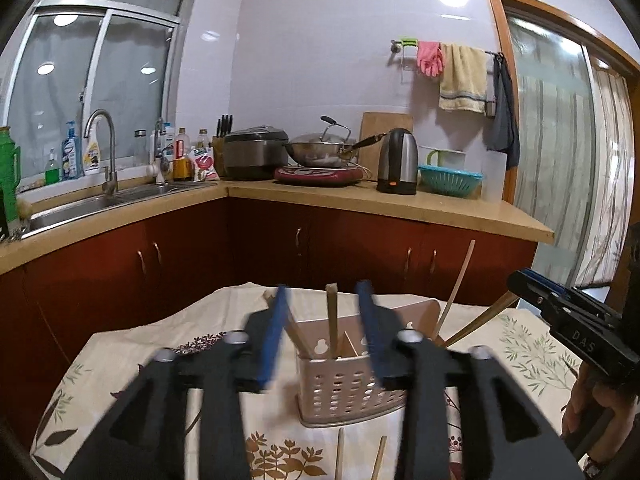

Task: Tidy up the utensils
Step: 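Lower both held chopsticks into the holder and open both tools, then lower both tools to the chopsticks and close each on one chopstick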

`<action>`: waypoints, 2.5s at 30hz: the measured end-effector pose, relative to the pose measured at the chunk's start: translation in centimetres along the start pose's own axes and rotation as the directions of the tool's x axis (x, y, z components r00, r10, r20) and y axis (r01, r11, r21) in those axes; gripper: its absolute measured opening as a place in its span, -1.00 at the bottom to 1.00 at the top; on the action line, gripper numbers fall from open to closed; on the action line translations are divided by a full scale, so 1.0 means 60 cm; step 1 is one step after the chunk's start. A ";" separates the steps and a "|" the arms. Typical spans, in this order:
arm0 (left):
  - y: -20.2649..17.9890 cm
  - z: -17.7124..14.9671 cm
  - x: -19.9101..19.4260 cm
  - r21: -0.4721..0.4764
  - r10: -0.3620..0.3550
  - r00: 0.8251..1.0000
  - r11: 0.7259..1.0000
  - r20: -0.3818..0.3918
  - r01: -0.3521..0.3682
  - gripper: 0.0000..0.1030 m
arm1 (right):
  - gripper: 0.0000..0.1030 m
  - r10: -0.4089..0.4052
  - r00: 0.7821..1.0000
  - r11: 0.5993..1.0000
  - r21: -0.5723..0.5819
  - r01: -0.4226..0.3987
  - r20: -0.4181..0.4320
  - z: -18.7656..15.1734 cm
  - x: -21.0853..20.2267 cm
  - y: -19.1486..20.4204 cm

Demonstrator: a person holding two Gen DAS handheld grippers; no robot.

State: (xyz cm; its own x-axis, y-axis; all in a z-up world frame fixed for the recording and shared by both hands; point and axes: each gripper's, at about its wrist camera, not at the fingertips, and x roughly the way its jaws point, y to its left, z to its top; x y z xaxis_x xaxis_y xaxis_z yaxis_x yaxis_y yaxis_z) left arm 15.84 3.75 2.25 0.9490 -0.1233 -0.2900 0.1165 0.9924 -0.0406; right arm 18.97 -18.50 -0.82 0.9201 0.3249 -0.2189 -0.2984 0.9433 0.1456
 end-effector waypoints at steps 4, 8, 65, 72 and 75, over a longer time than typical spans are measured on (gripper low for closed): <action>0.002 -0.004 -0.019 -0.007 0.018 1.000 1.000 0.002 -0.018 0.10 | -0.40 -0.016 1.000 1.000 -0.007 0.016 0.004 0.000 -0.025 0.002; 0.002 -0.027 -0.052 -0.007 0.034 0.999 0.999 -0.005 -0.034 0.21 | -0.33 -0.033 0.999 0.999 -0.012 0.033 0.008 -0.017 -0.074 0.010; -0.019 -0.315 -0.158 -0.012 0.051 0.956 0.998 -0.289 -0.057 0.22 | -0.65 -0.172 0.908 0.985 -0.066 0.158 -0.382 -0.348 -0.168 0.024; -0.002 -0.316 -0.131 -0.010 0.081 0.942 0.996 -0.327 -0.089 0.07 | -0.65 -0.161 0.907 0.987 -0.062 0.148 -0.389 -0.350 -0.169 0.021; 0.000 -0.323 -0.116 0.009 0.084 0.930 0.996 -0.359 -0.087 -0.01 | -0.66 -0.154 0.907 0.988 -0.063 0.141 -0.391 -0.353 -0.168 0.022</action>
State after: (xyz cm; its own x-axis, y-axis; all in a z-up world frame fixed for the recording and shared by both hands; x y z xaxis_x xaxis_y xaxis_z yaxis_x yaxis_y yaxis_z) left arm 3.56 4.51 -14.25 0.7871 -0.0328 -0.6160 0.0366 0.9993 -0.0063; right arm 3.92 -19.07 -18.82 0.7817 0.1763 -0.5982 -0.1815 0.9820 0.0522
